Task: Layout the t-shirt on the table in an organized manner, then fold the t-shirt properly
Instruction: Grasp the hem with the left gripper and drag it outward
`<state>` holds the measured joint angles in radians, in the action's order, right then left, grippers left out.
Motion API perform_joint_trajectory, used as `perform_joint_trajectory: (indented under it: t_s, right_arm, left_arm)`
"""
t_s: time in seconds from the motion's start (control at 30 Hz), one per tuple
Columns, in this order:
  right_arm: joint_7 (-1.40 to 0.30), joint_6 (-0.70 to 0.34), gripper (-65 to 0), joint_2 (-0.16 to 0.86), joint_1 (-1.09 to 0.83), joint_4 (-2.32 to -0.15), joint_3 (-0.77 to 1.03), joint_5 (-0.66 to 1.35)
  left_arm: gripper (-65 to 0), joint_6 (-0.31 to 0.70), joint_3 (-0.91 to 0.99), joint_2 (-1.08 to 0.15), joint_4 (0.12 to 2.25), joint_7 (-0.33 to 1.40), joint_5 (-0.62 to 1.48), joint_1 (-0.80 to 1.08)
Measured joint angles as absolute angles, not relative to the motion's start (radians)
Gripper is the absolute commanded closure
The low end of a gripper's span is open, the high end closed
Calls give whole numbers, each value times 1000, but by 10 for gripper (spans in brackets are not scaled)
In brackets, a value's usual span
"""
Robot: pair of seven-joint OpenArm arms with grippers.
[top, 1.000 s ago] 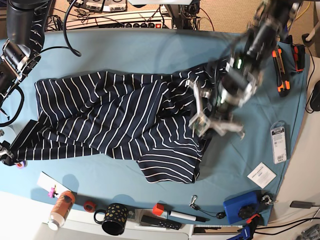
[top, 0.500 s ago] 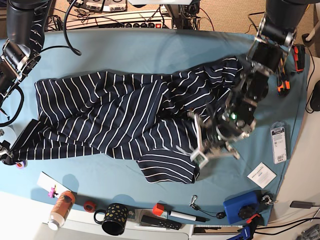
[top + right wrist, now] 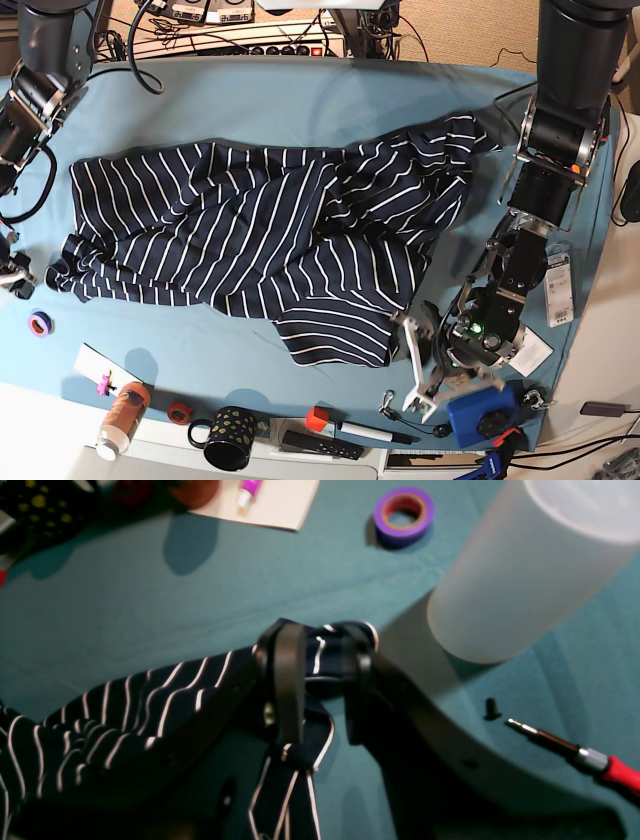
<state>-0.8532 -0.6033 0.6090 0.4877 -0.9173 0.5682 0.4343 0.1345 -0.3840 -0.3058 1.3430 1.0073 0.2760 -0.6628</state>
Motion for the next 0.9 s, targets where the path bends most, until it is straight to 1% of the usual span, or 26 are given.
perform_joint_trajectory:
  t_s: [0.03, 0.13, 0.23, 0.33, 0.6, 0.77, 0.9]
  right_arm:
    - [-847, -603, -138, 609, 482, -917, 569, 436]
    - [-832, -603, -138, 609, 479, -917, 569, 437]
    - [-833, -603, -138, 609, 479, -917, 569, 436]
    - [-833, -603, -138, 609, 479, -917, 569, 436]
    - [-833, -603, -138, 609, 479, -917, 569, 413]
    - [-833, -603, -138, 609, 479, -917, 568, 413]
    - [-833, -603, -138, 609, 471, -917, 568, 413]
  left_arm:
    - [-315, 135, -384, -306, 1343, 1056, 308, -664]
    - [-320, 169, -385, -305, 1342, 1185, 394, -682]
    - [-320, 215, -385, -305, 1343, 1226, 503, -688]
    - [-320, 237, -385, -305, 1356, 1253, 551, -654]
    - [-320, 236, -385, -307, 1521, 1245, 496, -522]
    - [-320, 187, -380, -310, 1647, 1226, 387, -455]
    - [-320, 177, -342, -310, 1708, 1173, 386, -400]
